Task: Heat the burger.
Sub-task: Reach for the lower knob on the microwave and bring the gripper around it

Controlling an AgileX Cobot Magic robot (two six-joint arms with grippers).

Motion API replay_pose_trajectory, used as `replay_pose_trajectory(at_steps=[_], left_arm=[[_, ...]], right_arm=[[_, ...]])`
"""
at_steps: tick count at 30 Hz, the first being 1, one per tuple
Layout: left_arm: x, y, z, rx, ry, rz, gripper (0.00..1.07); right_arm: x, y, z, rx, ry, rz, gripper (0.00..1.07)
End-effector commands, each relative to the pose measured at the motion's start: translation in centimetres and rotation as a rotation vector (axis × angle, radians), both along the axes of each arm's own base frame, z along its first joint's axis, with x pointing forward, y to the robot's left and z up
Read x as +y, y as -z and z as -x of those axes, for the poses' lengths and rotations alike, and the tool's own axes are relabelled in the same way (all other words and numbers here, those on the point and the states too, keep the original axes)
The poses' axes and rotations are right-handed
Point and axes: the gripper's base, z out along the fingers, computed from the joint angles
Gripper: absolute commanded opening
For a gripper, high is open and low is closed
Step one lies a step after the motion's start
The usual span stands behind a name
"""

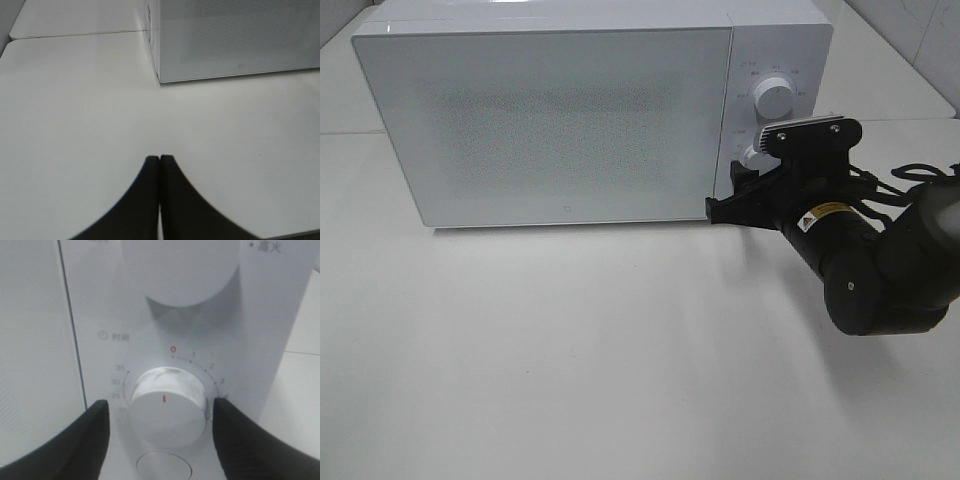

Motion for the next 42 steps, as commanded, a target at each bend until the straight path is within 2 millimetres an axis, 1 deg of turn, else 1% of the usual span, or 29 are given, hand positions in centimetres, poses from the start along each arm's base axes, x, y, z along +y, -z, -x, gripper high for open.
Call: replay_pose_trajectory(at_steps=[1, 8, 19, 21, 22, 23, 24, 25, 26, 27, 28, 29, 30, 31, 32, 36, 37, 38, 40, 41, 42], left_arm=[[0.02, 0.02, 0.24, -0.025, -0.006, 0.008, 0.00], [0.02, 0.02, 0.24, -0.025, -0.006, 0.008, 0.00], [0.02, 0.02, 0.24, -0.025, -0.006, 0.008, 0.00], [0.02, 0.02, 0.24, -0.025, -0.006, 0.008, 0.00], [0.02, 0.02, 0.24, -0.025, -0.006, 0.008, 0.00], [0.02, 0.02, 0.24, -0.025, -0.006, 0.008, 0.00], [0.02, 0.02, 0.24, -0.025, -0.006, 0.008, 0.00], [0.02, 0.02, 0.24, -0.025, -0.006, 0.008, 0.00], [0.02, 0.02, 0.24, -0.025, -0.006, 0.008, 0.00], [0.02, 0.02, 0.24, -0.025, -0.006, 0.008, 0.00], [0.02, 0.02, 0.24, -0.025, -0.006, 0.008, 0.00], [0.02, 0.02, 0.24, -0.025, -0.006, 0.008, 0.00], [0.02, 0.02, 0.24, -0.025, -0.006, 0.008, 0.00], [0.02, 0.02, 0.24, -0.025, -0.006, 0.008, 0.00], [0.02, 0.02, 0.24, -0.025, -0.006, 0.008, 0.00], [0.02, 0.02, 0.24, -0.025, -0.006, 0.008, 0.00], [0.02, 0.02, 0.24, -0.025, -0.006, 0.008, 0.00], [0.02, 0.02, 0.24, -0.025, -0.006, 0.008, 0.00], [0.02, 0.02, 0.24, -0.025, -0.006, 0.008, 0.00], [0.02, 0.02, 0.24, -0.025, -0.006, 0.008, 0.00], [0.02, 0.02, 0.24, -0.025, -0.006, 0.008, 0.00]], right_arm=[[0.24, -1.84, -0.09, -0.167, -0.020, -0.015, 0.61], [0.22, -1.91, -0.10, -0.174, -0.017, -0.016, 0.60], [0.15, -2.27, -0.09, -0.202, -0.010, -0.023, 0.54], [0.04, -2.26, -0.11, -0.201, 0.003, -0.025, 0.49], [0.04, -2.26, -0.11, -0.201, 0.003, -0.025, 0.49], [-0.07, -2.25, -0.13, -0.200, 0.014, -0.026, 0.44], [-0.07, -2.25, -0.13, -0.200, 0.014, -0.026, 0.35], [-0.07, -2.25, -0.13, -0.200, 0.014, -0.026, 0.35], [-0.07, -2.26, -0.13, -0.201, 0.015, -0.027, 0.29], [-0.06, -2.26, -0.12, -0.200, 0.014, -0.032, 0.18], [-0.06, -2.26, -0.12, -0.200, 0.014, -0.032, 0.18], [-0.04, -2.26, -0.12, -0.199, 0.012, -0.037, 0.12], [-0.03, -2.26, -0.12, -0.199, 0.011, -0.038, 0.02], [-0.03, -2.26, -0.12, -0.199, 0.011, -0.038, 0.02], [-0.03, -2.26, -0.12, -0.199, 0.011, -0.038, 0.00], [-0.03, -2.26, -0.12, -0.195, 0.012, -0.069, 0.00], [-0.03, -2.26, -0.12, -0.191, 0.012, -0.093, 0.00], [-0.03, -2.26, -0.12, -0.180, 0.014, -0.162, 0.00], [-0.03, -2.26, -0.12, -0.175, 0.015, -0.196, 0.00], [-0.07, -2.36, -0.12, -0.162, 0.021, -0.298, 0.00], [-0.07, -2.36, -0.12, -0.162, 0.021, -0.298, 0.00]])
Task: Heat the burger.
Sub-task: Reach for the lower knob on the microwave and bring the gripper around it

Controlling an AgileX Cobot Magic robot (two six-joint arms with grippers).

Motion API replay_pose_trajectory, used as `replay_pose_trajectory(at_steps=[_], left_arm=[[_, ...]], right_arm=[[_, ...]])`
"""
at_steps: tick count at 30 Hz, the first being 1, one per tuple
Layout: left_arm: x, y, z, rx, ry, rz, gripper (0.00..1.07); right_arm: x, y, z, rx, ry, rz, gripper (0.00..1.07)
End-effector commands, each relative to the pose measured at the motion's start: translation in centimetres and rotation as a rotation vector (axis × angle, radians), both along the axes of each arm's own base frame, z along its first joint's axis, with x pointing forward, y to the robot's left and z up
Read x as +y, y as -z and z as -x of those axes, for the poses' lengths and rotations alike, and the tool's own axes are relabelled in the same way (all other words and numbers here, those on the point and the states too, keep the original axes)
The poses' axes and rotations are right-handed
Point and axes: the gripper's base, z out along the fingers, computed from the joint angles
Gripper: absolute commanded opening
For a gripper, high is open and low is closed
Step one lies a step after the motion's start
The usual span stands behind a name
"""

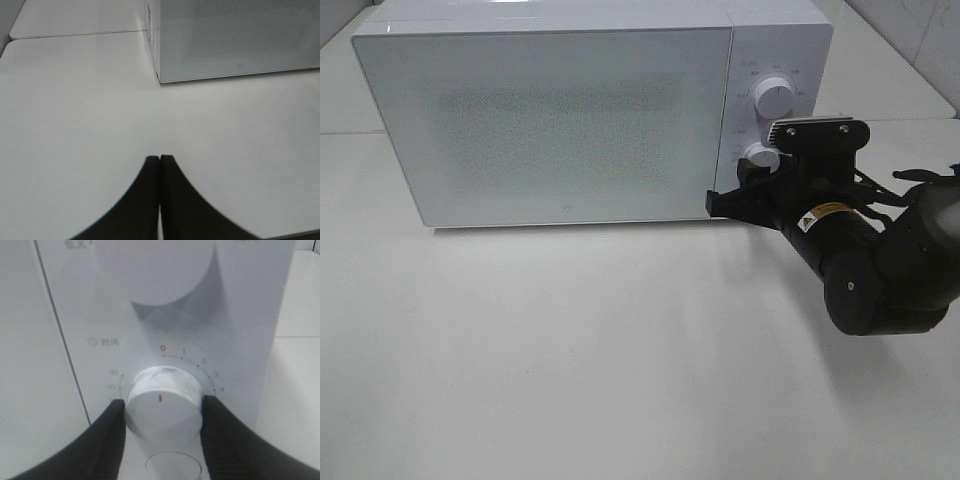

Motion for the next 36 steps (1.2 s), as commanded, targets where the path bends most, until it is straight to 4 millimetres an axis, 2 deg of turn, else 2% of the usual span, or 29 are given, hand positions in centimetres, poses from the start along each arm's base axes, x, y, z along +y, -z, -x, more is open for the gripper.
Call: replay_pose_trajectory(at_steps=[1, 3, 4, 6, 7, 8, 9, 10, 11, 12, 13, 14, 16, 17, 19, 20, 23, 30, 31, 32, 33, 34, 35, 36], left_arm=[[0.02, 0.02, 0.24, -0.025, -0.006, 0.008, 0.00], [0.02, 0.02, 0.24, -0.025, -0.006, 0.008, 0.00], [0.02, 0.02, 0.24, -0.025, -0.006, 0.008, 0.00], [0.02, 0.02, 0.24, -0.025, -0.006, 0.008, 0.00], [0.02, 0.02, 0.24, -0.025, -0.006, 0.008, 0.00], [0.02, 0.02, 0.24, -0.025, -0.006, 0.008, 0.00], [0.02, 0.02, 0.24, -0.025, -0.006, 0.008, 0.00], [0.02, 0.02, 0.24, -0.025, -0.006, 0.008, 0.00], [0.02, 0.02, 0.24, -0.025, -0.006, 0.008, 0.00], [0.02, 0.02, 0.24, -0.025, -0.006, 0.008, 0.00], [0.02, 0.02, 0.24, -0.025, -0.006, 0.008, 0.00], [0.02, 0.02, 0.24, -0.025, -0.006, 0.008, 0.00], [0.02, 0.02, 0.24, -0.025, -0.006, 0.008, 0.00], [0.02, 0.02, 0.24, -0.025, -0.006, 0.008, 0.00], [0.02, 0.02, 0.24, -0.025, -0.006, 0.008, 0.00], [0.02, 0.02, 0.24, -0.025, -0.006, 0.008, 0.00], [0.02, 0.02, 0.24, -0.025, -0.006, 0.008, 0.00], [0.02, 0.02, 0.24, -0.025, -0.006, 0.008, 0.00], [0.02, 0.02, 0.24, -0.025, -0.006, 0.008, 0.00], [0.02, 0.02, 0.24, -0.025, -0.006, 0.008, 0.00], [0.02, 0.02, 0.24, -0.025, -0.006, 0.008, 0.00], [0.02, 0.02, 0.24, -0.025, -0.006, 0.008, 0.00], [0.02, 0.02, 0.24, -0.025, -0.006, 0.008, 0.00], [0.02, 0.02, 0.24, -0.025, -0.006, 0.008, 0.00]], right_arm=[[-0.04, -2.36, -0.12, -0.167, 0.018, -0.264, 0.00], [-0.09, -2.38, -0.13, -0.157, 0.024, -0.331, 0.00], [-0.21, -2.37, -0.14, -0.136, 0.041, -0.475, 0.00], [-0.25, -2.37, -0.15, -0.128, 0.046, -0.536, 0.00], [-0.27, -2.37, -0.15, -0.104, 0.053, -0.689, 0.00], [-0.27, -2.37, -0.15, -0.104, 0.053, -0.689, 0.00], [-0.28, -2.37, -0.15, -0.083, 0.056, -0.825, 0.00], [-0.28, -2.37, -0.15, -0.083, 0.056, -0.825, 0.00], [-0.28, -2.37, -0.15, -0.071, 0.058, -0.900, 0.00], [-0.28, -2.37, -0.15, -0.046, 0.061, -1.044, 0.00], [-0.28, -2.37, -0.15, -0.046, 0.061, -1.044, 0.00], [-0.28, -2.37, -0.15, -0.024, 0.063, -1.174, 0.00], [-0.28, -2.37, -0.15, -0.014, 0.064, -1.230, 0.00], [-0.27, -2.37, -0.15, 0.008, 0.065, -1.351, 0.00], [-0.27, -2.37, -0.15, 0.020, 0.066, -1.412, 0.00], [-0.25, -2.37, -0.15, 0.041, 0.066, -1.516, 0.00], [-0.25, -2.37, -0.15, 0.057, 0.066, -1.596, 0.00], [-0.27, -2.37, -0.15, 0.050, 0.068, -1.572, 0.03], [-0.27, -2.37, -0.15, 0.046, 0.068, -1.552, 0.11], [-0.27, -2.37, -0.15, 0.046, 0.068, -1.552, 0.11], [-0.27, -2.37, -0.15, 0.043, 0.068, -1.537, 0.24], [-0.28, -2.37, -0.15, 0.041, 0.069, -1.528, 0.32], [-0.28, -2.37, -0.15, 0.041, 0.069, -1.528, 0.32], [-0.36, -2.34, -0.14, 0.030, 0.076, -1.495, 0.46]])
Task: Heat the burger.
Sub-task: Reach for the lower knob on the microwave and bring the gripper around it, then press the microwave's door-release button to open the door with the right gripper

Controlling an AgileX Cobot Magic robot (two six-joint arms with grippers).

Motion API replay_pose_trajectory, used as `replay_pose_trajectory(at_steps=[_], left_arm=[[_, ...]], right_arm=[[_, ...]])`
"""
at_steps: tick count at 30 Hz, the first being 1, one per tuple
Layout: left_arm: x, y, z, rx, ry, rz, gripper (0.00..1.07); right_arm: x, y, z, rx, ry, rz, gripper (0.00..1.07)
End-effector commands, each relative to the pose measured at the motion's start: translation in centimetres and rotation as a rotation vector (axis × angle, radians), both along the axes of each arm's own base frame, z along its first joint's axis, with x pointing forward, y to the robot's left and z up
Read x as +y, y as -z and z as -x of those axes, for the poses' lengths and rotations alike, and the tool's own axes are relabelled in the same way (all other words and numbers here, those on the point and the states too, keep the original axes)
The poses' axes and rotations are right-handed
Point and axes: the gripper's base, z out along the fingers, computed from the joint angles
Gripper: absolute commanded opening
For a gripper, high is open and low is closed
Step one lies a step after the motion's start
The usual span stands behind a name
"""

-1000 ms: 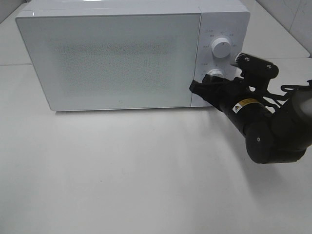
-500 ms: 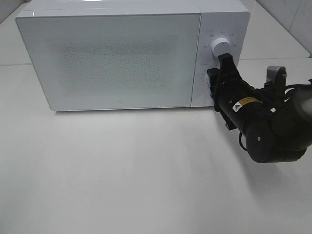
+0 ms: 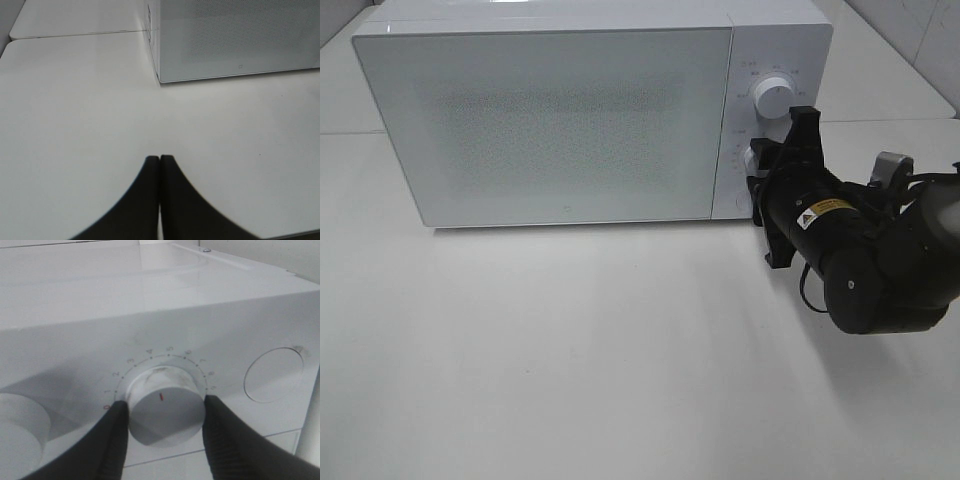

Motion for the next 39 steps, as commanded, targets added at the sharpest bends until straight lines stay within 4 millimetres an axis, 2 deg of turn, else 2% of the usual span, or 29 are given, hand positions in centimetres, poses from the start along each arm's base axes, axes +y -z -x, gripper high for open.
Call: replay_pose_trajectory(at_steps=[1, 2, 3, 4, 10, 12, 15, 17, 19, 20, 23, 25, 26, 28, 29, 33, 34, 38, 39], left_arm=[[0.0, 0.0, 0.2, -0.025, -0.006, 0.008, 0.00], [0.0, 0.0, 0.2, -0.025, -0.006, 0.008, 0.00], [0.0, 0.0, 0.2, -0.025, -0.006, 0.008, 0.00], [0.0, 0.0, 0.2, -0.025, -0.006, 0.008, 0.00], [0.0, 0.0, 0.2, -0.025, -0.006, 0.008, 0.00], [0.0, 0.0, 0.2, -0.025, -0.006, 0.008, 0.00], [0.0, 0.0, 0.2, -0.025, -0.006, 0.008, 0.00], [0.0, 0.0, 0.2, -0.025, -0.006, 0.008, 0.00], [0.0, 0.0, 0.2, -0.025, -0.006, 0.008, 0.00], [0.0, 0.0, 0.2, -0.025, -0.006, 0.008, 0.00], [0.0, 0.0, 0.2, -0.025, -0.006, 0.008, 0.00], [0.0, 0.0, 0.2, -0.025, -0.006, 0.008, 0.00], [0.0, 0.0, 0.2, -0.025, -0.006, 0.008, 0.00], [0.0, 0.0, 0.2, -0.025, -0.006, 0.008, 0.00], [0.0, 0.0, 0.2, -0.025, -0.006, 0.008, 0.00], [0.0, 0.0, 0.2, -0.025, -0.006, 0.008, 0.00], [0.0, 0.0, 0.2, -0.025, -0.006, 0.008, 0.00], [0.0, 0.0, 0.2, -0.025, -0.006, 0.008, 0.00], [0.0, 0.0, 0.2, -0.025, -0.006, 0.008, 0.00]], right_arm=[[-0.5, -1.9, -0.1, -0.187, 0.058, 0.039, 0.51], [-0.5, -1.9, -0.1, -0.187, 0.058, 0.039, 0.51], [-0.6, -1.9, -0.1, -0.188, 0.070, 0.068, 0.63], [-0.6, -1.9, -0.1, -0.189, 0.070, 0.077, 0.70], [-0.4, -2.0, -0.1, -0.200, 0.043, 0.116, 0.71], [0.0, -2.6, 0.2, -0.234, -0.015, 0.196, 0.69], [0.1, -2.9, 0.4, -0.244, -0.024, 0.219, 0.69], [-0.1, -4.5, 1.1, -0.303, -0.042, 0.401, 0.68], [-0.1, -4.8, 1.3, -0.319, -0.048, 0.443, 0.68], [0.0, -5.6, 1.8, -0.350, -0.083, 0.552, 0.67], [0.2, -6.0, 1.9, -0.357, -0.105, 0.595, 0.66], [1.2, -7.1, 2.6, -0.380, -0.263, 0.808, 0.65], [1.2, -7.1, 2.6, -0.380, -0.263, 0.808, 0.65], [1.7, -7.8, 3.2, -0.397, -0.373, 0.949, 0.64], [1.7, -7.8, 3.2, -0.397, -0.373, 0.949, 0.64], [2.0, -8.5, 4.2, -0.394, -0.517, 1.153, 0.64], [2.0, -8.5, 4.2, -0.394, -0.517, 1.153, 0.64], [2.2, -8.8, 4.4, -0.299, -0.695, 1.340, 0.64], [2.2, -8.8, 4.4, -0.299, -0.695, 1.340, 0.64]])
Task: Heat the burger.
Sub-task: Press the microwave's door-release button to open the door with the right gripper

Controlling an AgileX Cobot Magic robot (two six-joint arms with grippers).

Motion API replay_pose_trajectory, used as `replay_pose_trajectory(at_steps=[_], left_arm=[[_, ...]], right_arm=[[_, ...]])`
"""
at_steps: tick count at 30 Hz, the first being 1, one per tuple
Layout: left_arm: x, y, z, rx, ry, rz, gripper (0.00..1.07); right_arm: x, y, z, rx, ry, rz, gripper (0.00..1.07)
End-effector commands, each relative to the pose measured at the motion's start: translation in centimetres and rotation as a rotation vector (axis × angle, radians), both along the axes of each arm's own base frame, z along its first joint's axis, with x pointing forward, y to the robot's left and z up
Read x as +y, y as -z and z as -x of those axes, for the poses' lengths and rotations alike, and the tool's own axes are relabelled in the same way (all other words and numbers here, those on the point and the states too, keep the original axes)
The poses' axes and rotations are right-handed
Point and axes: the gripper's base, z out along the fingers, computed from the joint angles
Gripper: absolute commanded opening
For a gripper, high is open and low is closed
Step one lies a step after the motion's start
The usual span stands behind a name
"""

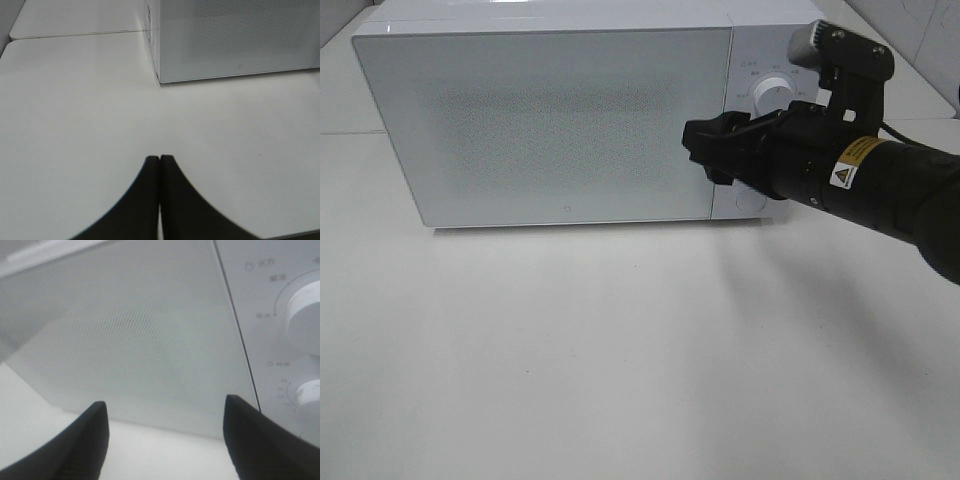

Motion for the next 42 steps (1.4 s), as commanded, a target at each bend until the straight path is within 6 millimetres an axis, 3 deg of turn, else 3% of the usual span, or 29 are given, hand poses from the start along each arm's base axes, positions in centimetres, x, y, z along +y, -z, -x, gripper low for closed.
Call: replay_pose_trajectory(at_steps=[1, 6, 13, 17, 21, 26, 30, 35, 40, 41, 42], left_arm=[[0.0, 0.0, 0.2, -0.025, -0.006, 0.008, 0.00], [0.0, 0.0, 0.2, -0.025, -0.006, 0.008, 0.00], [0.0, 0.0, 0.2, -0.025, -0.006, 0.008, 0.00], [0.0, 0.0, 0.2, -0.025, -0.006, 0.008, 0.00], [0.0, 0.0, 0.2, -0.025, -0.006, 0.008, 0.00], [0.0, 0.0, 0.2, -0.025, -0.006, 0.008, 0.00], [0.0, 0.0, 0.2, -0.025, -0.006, 0.008, 0.00], [0.0, 0.0, 0.2, -0.025, -0.006, 0.008, 0.00], [0.0, 0.0, 0.2, -0.025, -0.006, 0.008, 0.00], [0.0, 0.0, 0.2, -0.025, -0.006, 0.008, 0.00], [0.0, 0.0, 0.2, -0.025, -0.006, 0.008, 0.00]], right_arm=[[0.2, -0.6, 0.0, 0.058, -0.066, 0.193, 0.64], [-0.2, -1.3, -1.1, 0.222, -0.028, 0.394, 0.62], [-1.3, -4.3, -2.7, 0.387, 0.046, 0.629, 0.60], [-2.5, -5.5, -3.5, 0.447, 0.107, 0.609, 0.60], [-5.7, -6.3, -4.6, 0.574, 0.196, 0.512, 0.60], [-8.1, -6.2, -4.6, 0.693, 0.247, 0.428, 0.60], [-10.7, -7.2, -3.6, 0.766, 0.309, 0.380, 0.60], [-11.5, -9.0, -1.9, 0.771, 0.327, 0.375, 0.60], [-11.9, -10.4, 2.0, 0.781, 0.313, 0.391, 0.60], [-11.9, -10.4, 2.0, 0.781, 0.313, 0.391, 0.60], [-12.1, -10.5, 3.7, 0.775, 0.308, 0.397, 0.60]])
